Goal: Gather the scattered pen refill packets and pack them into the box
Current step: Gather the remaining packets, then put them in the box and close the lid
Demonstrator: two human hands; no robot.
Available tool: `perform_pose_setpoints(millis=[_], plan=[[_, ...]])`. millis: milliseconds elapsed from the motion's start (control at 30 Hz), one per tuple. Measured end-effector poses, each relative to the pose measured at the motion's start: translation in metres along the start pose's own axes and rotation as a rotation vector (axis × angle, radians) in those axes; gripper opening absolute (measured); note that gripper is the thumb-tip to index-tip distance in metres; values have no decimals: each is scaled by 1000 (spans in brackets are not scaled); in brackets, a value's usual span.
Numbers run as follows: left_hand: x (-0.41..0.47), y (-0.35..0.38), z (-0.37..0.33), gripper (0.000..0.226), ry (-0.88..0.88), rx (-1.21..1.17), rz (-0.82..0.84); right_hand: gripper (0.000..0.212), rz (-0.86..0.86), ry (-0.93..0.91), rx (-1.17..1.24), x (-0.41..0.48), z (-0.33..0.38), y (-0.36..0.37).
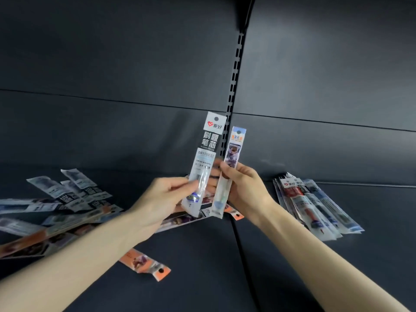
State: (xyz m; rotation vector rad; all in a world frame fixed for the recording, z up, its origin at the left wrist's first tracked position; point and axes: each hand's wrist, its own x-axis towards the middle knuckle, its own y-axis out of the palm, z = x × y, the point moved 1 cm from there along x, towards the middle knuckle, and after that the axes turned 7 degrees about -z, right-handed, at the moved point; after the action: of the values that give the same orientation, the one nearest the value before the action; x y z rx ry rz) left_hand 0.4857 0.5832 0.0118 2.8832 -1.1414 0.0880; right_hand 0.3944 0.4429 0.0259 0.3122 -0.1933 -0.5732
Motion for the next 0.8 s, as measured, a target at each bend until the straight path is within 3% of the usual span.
perform_pose_setpoints(millis=[133, 300, 433, 600, 733, 800], plan=[[11, -3, 5, 18, -68, -109, -121, 26, -122, -12, 72, 14, 6, -9], [5, 18, 10, 14, -90, -99, 44, 47, 73, 175, -2, 12, -9, -4], [10, 19, 5, 11, -56, 104, 98, 24, 10, 111, 42, 15, -5, -12], [48, -8, -8, 6, 109, 443, 28, 29, -67, 71, 15, 24, 0, -19], [92, -15, -3, 4, 283, 720, 84, 22, -158, -8, -129, 35, 1, -31], [111, -9, 6, 27, 382, 937, 177, 20, -154, -12, -156, 36, -2, -39]])
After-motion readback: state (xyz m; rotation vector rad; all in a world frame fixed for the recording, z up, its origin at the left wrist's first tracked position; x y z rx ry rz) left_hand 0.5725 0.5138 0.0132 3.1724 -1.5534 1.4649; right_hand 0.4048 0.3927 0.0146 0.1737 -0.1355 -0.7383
